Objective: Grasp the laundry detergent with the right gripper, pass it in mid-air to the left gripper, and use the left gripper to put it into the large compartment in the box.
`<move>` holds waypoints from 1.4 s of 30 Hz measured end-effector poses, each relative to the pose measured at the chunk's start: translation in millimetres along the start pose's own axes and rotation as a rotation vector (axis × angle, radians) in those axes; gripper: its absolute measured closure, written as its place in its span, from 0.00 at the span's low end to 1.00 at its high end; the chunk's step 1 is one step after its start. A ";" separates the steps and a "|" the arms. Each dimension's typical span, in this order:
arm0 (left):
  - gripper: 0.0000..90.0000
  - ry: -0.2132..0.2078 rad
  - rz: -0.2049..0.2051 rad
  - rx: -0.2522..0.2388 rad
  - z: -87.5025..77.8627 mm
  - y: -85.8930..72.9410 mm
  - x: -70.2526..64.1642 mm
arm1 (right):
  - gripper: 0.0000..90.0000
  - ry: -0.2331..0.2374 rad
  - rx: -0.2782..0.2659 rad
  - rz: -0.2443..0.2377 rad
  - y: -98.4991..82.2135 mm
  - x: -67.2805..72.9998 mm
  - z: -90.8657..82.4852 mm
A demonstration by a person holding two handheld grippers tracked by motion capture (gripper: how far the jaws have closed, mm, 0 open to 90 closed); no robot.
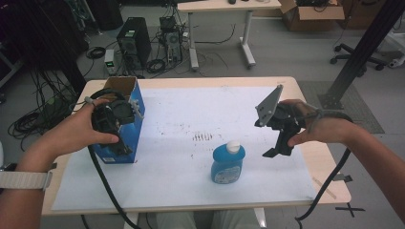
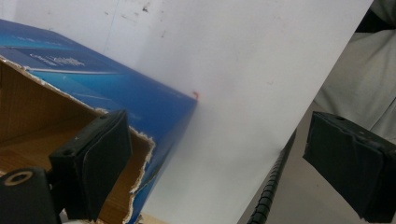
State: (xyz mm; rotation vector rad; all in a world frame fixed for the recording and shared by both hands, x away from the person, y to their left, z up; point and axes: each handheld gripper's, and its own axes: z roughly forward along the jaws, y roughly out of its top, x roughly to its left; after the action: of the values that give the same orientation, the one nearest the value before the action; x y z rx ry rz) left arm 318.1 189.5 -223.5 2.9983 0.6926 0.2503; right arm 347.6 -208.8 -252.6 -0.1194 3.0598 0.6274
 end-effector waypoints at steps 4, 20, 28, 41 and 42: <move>0.09 0.002 -0.004 -0.003 0.3 0.3 0.1 | 0.05 0.011 -0.044 -0.001 -4.3 -0.8 4.6; 0.09 0.005 -0.014 -0.008 0.2 -0.3 -0.9 | 0.04 0.021 -0.128 0.033 -18.6 0.3 28.9; 0.09 0.002 -0.019 -0.005 1.2 -0.9 -0.6 | 0.05 0.036 -0.167 0.038 -23.5 0.3 39.6; 0.09 -0.001 -0.023 -0.009 3.0 -0.4 -0.7 | 0.05 0.053 -0.196 0.037 -27.5 0.8 51.4; 0.09 -0.002 -0.023 -0.011 3.2 -0.6 -0.8 | 0.05 0.054 -0.196 0.036 -27.7 0.8 52.8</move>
State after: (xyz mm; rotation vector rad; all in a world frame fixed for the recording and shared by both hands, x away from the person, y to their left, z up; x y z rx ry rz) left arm 317.7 189.7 -226.9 2.9778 0.7223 0.2486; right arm 349.0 -213.5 -312.0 -0.0847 3.0502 0.9411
